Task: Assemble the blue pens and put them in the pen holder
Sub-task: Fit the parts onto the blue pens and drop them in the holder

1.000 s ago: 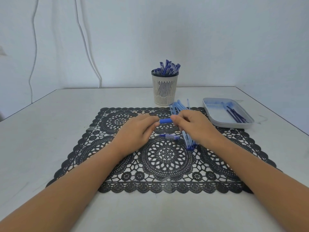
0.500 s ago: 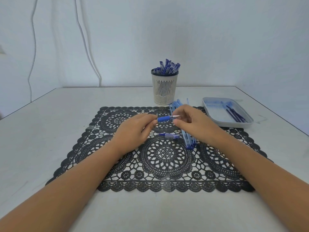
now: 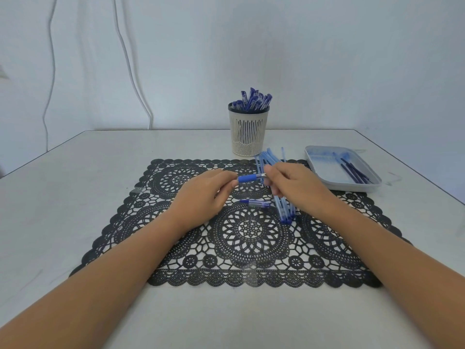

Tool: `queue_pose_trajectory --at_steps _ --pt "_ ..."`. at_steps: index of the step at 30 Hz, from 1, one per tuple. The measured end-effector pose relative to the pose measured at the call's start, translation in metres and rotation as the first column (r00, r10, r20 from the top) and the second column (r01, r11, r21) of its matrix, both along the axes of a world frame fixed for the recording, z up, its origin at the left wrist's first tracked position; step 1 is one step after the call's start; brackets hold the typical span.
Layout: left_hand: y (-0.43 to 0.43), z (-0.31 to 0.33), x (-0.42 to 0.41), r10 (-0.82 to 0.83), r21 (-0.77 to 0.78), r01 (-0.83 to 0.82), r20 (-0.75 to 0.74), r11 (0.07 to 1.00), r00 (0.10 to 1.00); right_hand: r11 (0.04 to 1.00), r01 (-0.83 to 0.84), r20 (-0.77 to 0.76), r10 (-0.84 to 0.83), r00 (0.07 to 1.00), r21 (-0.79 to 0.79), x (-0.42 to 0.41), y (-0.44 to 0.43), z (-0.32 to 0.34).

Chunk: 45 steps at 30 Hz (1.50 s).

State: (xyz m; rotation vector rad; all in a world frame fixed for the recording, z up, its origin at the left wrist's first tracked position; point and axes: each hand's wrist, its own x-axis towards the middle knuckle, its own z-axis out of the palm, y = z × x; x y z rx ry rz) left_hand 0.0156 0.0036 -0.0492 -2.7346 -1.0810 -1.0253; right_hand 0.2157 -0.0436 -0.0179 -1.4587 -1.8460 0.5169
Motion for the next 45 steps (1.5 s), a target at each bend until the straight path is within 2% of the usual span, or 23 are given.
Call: queue_pose_trajectory --at_steps 6,10,16,18,20,22,25,28,35,39,41,45 --pt "-0.001 0.001 0.000 0.012 -0.007 -0.012 0.006 1.000 1.000 0.999 -0.038 -0.090 0.037 0.995 -0.014 0.003 0.000 -0.002" --pt "-0.002 0.001 0.000 0.015 -0.012 -0.015 -0.008 1.000 1.000 1.000 0.013 -0.023 -0.013 1.000 0.010 0.000 0.001 -0.001" --pt "0.000 0.002 0.000 0.088 -0.075 -0.085 0.035 0.994 0.996 0.996 0.069 -0.247 -0.054 0.967 0.055 0.008 0.008 -0.002" --pt "0.001 0.003 0.000 0.125 -0.094 -0.120 0.049 0.988 0.991 0.993 0.106 -0.268 -0.088 0.960 0.052 0.012 0.010 -0.003" --pt "0.002 0.004 0.000 0.146 -0.115 -0.138 0.063 0.984 0.987 0.995 0.092 -0.161 -0.083 0.984 0.050 0.013 0.010 -0.005" --pt "0.002 0.004 0.000 0.154 -0.119 -0.146 0.056 0.982 0.987 0.998 0.025 0.039 -0.027 0.999 0.058 0.011 0.010 -0.007" --pt "0.001 0.003 0.001 0.148 -0.116 -0.144 0.033 0.983 0.988 0.995 -0.091 0.309 0.077 0.948 0.032 0.005 0.011 -0.009" --pt "0.000 0.004 0.001 0.143 -0.114 -0.138 0.033 0.984 0.989 0.991 -0.137 0.383 0.130 0.914 -0.009 0.001 0.013 -0.009" --pt "0.001 0.003 0.000 0.128 -0.114 -0.122 0.041 0.986 0.991 0.996 -0.093 0.207 0.094 0.974 -0.012 0.007 0.013 -0.009" --pt "0.001 0.003 0.000 0.118 -0.115 -0.113 0.035 0.987 0.992 0.997 0.035 0.015 -0.036 0.999 0.069 0.010 0.014 -0.004" --pt "0.002 0.002 0.000 0.104 -0.113 -0.100 0.024 0.989 0.994 0.997 0.024 -0.056 -0.020 0.998 0.075 0.007 0.013 -0.002" --pt "0.001 0.001 0.001 0.085 -0.100 -0.084 0.007 0.991 0.996 0.999 0.000 -0.071 0.004 0.997 0.054 0.002 0.012 -0.001"
